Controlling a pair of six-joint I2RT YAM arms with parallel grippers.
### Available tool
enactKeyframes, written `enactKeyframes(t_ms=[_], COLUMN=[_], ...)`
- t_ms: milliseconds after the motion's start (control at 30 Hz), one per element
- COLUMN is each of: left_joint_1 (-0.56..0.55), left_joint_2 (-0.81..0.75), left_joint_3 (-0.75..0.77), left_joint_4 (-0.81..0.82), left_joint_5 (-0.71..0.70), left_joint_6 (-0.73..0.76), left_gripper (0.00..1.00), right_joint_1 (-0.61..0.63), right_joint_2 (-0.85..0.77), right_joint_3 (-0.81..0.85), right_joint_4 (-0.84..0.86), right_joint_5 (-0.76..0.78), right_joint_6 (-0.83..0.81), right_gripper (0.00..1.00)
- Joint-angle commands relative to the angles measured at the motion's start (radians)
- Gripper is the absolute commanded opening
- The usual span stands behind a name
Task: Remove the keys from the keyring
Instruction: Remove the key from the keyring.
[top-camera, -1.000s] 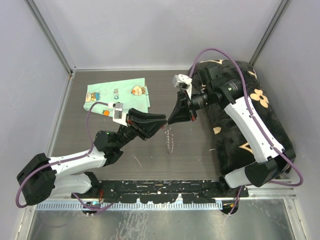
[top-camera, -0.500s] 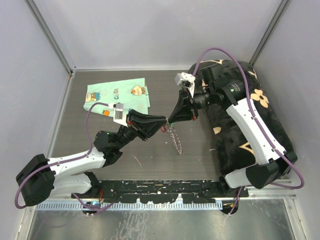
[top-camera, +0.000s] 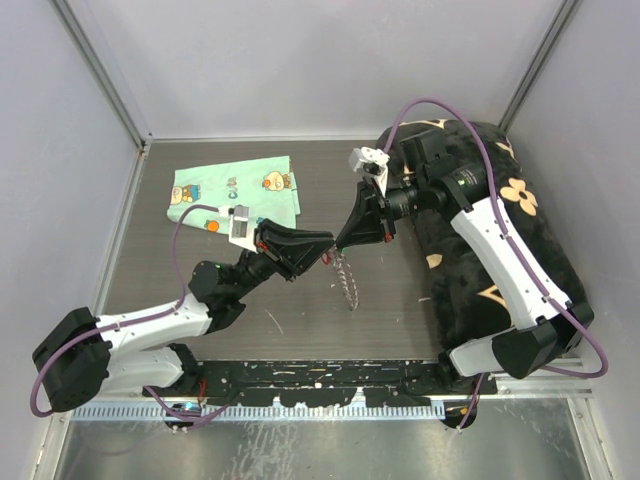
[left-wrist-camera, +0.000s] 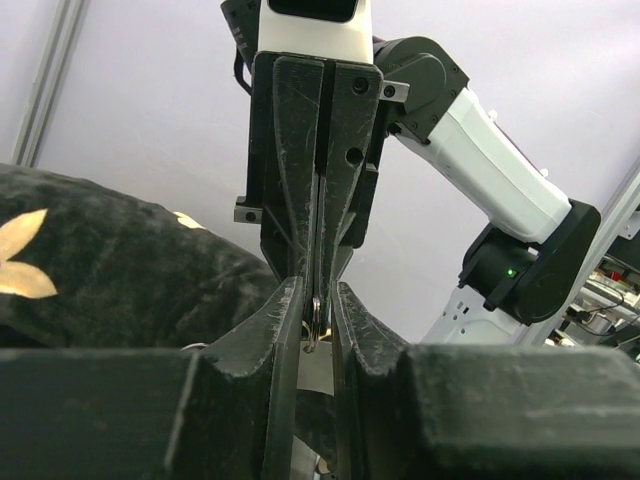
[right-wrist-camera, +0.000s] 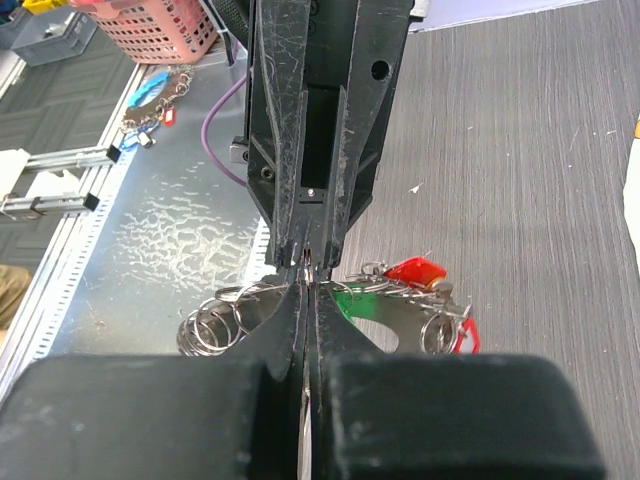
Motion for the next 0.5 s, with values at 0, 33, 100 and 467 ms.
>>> enactKeyframes(t_ms=[0, 33, 100, 467], left_joint_1=[0.001, 0.002, 0.002, 0.002], left_joint_2=[0.004, 0.005, 0.005, 0.023], left_joint_3=[0.039, 0.039, 0.039, 0.062], left_joint_4=[0.024, 0.023, 0.021, 0.012], left_joint_5=[-0.012, -0.012, -0.014, -0.018], left_joint_6=[0.01, 0.01, 0.009, -0.003], left_gripper=[0.18, 0.17, 0.17, 0.18], right_joint_1=[-0.001, -0.001, -0.003, -0.001], right_joint_2=[-0.052, -0.053, -0.055, -0.063], right_joint_3=[0.011, 0.011, 0.011, -0.008], right_joint_4=[0.055, 0.055, 0.055, 0.081], right_joint_5=[-0.065, -0.065, -0.065, -0.075], right_joint_6=[0.024, 0.025, 0.025, 0.047], right_gripper=[0.01, 0.01, 0.01, 0.01])
